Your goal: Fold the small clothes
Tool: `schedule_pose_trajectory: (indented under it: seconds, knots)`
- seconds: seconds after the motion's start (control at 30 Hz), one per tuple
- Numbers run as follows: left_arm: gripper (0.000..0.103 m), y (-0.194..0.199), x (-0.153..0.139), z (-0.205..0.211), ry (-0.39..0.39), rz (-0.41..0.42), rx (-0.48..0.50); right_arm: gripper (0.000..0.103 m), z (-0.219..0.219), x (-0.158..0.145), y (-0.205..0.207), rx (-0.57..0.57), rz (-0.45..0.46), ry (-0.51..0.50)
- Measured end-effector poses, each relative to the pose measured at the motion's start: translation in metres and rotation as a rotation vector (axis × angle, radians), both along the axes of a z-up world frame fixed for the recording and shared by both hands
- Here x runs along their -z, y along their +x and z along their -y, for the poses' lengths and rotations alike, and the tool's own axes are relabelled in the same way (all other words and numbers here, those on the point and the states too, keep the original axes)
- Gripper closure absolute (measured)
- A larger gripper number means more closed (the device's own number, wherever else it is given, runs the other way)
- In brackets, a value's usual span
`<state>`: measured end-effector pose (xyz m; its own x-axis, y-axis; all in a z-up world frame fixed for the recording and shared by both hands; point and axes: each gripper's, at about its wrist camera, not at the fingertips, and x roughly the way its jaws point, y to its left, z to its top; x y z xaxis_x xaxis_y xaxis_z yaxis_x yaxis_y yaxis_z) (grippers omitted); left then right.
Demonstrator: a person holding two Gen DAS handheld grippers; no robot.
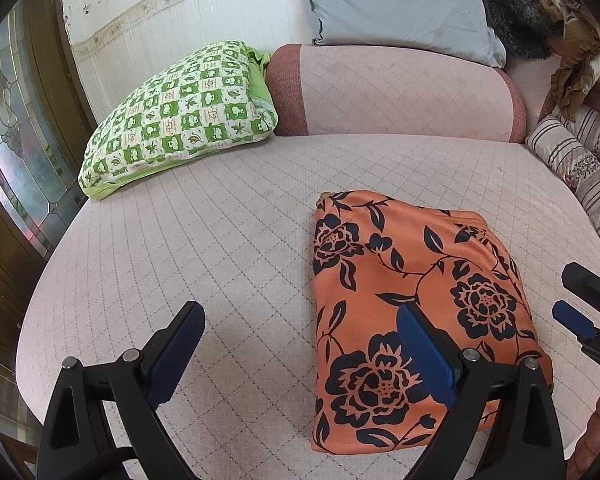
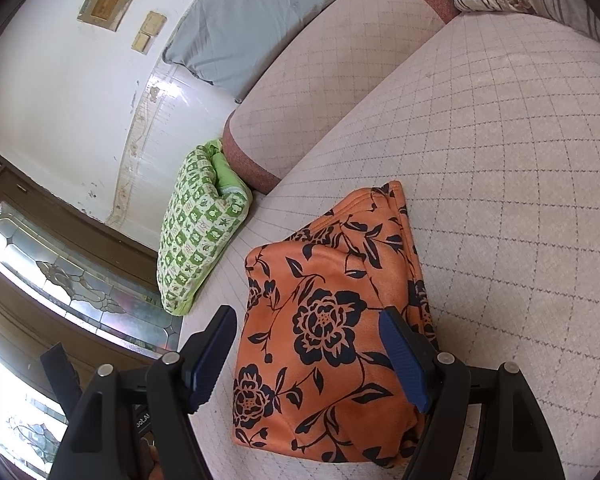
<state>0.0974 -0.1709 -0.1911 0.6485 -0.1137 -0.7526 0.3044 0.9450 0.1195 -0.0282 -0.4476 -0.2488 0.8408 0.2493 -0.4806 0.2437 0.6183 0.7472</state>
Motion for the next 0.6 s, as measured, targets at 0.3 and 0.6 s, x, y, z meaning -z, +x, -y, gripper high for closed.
schedule_pose_trajectory:
  seconds: [0.3, 0.6]
  knots:
    - [0.006, 0.011, 0.012, 0.0, -0.014, -0.027, 0.004, 0.026, 0.003, 0.005, 0.003, 0.003, -0.029, -0.019]
    - [0.006, 0.025, 0.023, 0.003, -0.049, -0.062, -0.001, 0.026, 0.005, 0.013, 0.009, 0.002, -0.072, -0.042]
